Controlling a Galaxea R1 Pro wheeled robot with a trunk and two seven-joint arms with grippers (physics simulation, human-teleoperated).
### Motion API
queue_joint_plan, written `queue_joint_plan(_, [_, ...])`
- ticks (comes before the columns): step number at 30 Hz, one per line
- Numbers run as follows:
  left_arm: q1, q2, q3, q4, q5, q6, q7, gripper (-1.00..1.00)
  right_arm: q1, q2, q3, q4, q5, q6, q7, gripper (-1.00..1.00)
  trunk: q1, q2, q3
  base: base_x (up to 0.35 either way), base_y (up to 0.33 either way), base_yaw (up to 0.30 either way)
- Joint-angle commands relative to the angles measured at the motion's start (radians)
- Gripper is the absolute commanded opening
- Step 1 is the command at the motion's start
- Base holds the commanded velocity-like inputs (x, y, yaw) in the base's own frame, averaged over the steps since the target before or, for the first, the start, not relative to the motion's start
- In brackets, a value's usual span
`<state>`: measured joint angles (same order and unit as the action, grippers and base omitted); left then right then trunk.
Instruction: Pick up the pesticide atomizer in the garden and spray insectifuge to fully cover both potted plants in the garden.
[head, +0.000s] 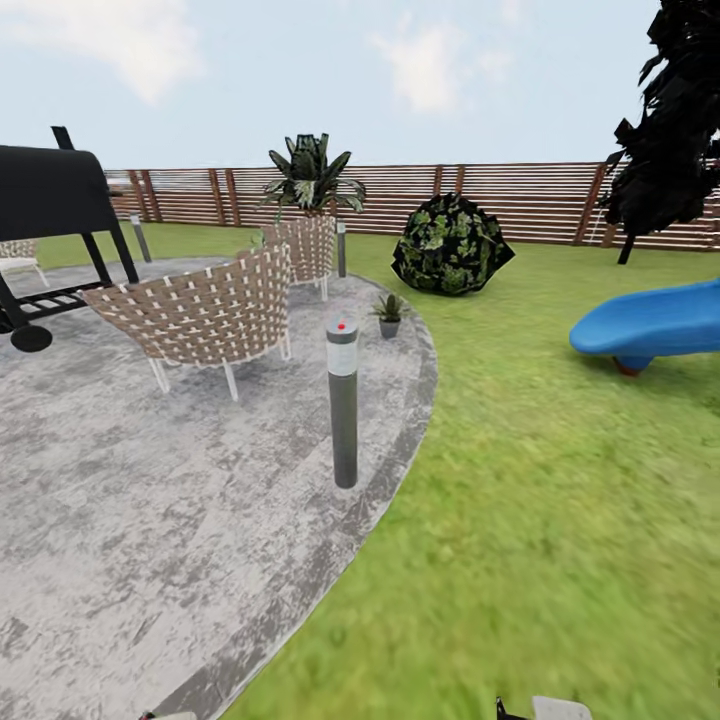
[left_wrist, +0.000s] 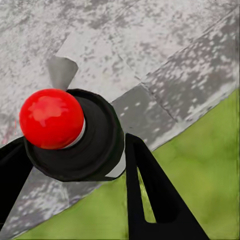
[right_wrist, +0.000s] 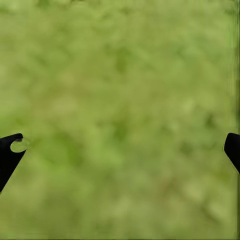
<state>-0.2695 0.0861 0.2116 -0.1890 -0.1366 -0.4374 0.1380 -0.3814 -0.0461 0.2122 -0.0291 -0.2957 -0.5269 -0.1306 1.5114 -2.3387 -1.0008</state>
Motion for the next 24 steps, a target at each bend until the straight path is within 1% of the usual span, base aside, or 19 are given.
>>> queue_joint_plan(1, [0.0, 0.0, 0.005, 0.001, -0.011, -0.003, 0.005, -1.0, -0.001, 0.0, 0.009, 0.001, -0.005, -0.002, -0.004, 1.0, 0.0, 0.0, -0.001, 0.34, 0.0, -0.29])
queue_joint_plan(24, [0.0, 0.0, 0.005, 0.001, -0.011, -0.003, 0.005, -1.0, -0.001, 0.0, 0.009, 0.0, -0.005, -0.002, -0.004, 1.0, 0.0, 0.0, -0.001, 0.34, 0.0, -0.291])
